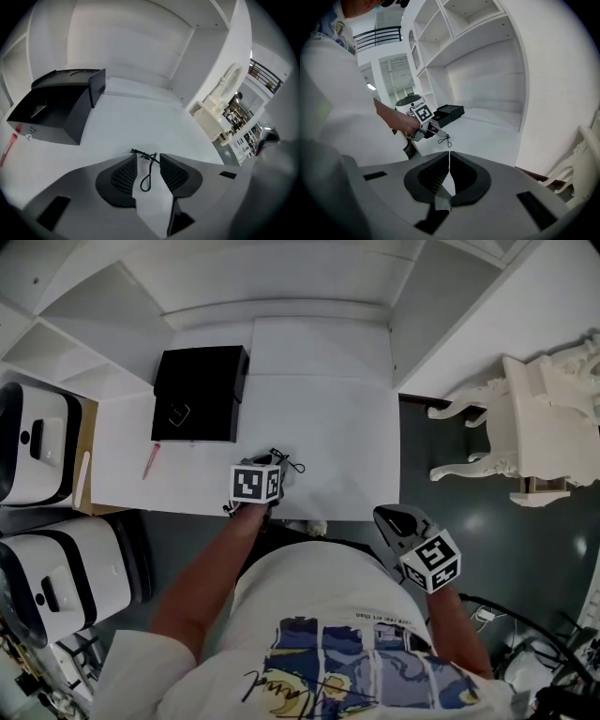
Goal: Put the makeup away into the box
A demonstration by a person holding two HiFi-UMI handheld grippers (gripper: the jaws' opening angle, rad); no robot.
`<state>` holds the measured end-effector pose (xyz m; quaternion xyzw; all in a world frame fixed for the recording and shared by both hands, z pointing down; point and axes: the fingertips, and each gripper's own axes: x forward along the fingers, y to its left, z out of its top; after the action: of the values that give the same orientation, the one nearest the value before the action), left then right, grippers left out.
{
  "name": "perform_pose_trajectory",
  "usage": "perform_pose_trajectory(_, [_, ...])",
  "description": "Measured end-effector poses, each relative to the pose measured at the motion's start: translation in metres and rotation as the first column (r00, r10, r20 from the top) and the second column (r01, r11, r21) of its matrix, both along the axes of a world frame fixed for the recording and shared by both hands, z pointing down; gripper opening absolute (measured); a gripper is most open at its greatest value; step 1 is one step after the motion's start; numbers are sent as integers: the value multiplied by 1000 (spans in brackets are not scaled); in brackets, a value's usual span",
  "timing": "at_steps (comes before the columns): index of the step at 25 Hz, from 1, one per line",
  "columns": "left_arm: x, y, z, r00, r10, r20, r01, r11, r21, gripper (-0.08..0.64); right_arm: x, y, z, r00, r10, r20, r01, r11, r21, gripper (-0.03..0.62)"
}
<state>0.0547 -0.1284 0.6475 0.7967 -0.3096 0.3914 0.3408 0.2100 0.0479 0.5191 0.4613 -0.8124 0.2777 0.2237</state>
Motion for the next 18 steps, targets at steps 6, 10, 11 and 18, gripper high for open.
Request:
perform_pose_trajectory(6, [5,-17,7,997,-64,37,63,998,24,136,20,10,4,999,38,1,-38,999,-14,28])
perform_pose_trajectory(10, [9,-28,8,997,-48,60,44,997,65,101,29,11,5,999,50,1,-50,999,-15,28])
perform_pose_trajectory(11, [11,-30,8,997,-38,62,33,997,73,97,31,11,5,999,52,0,-52,999,-15,28])
perform_pose_trajectory(18, [15,-29,3,999,10,49,-14,997,74,83,36,7,5,998,62,10,-62,998,-6,28])
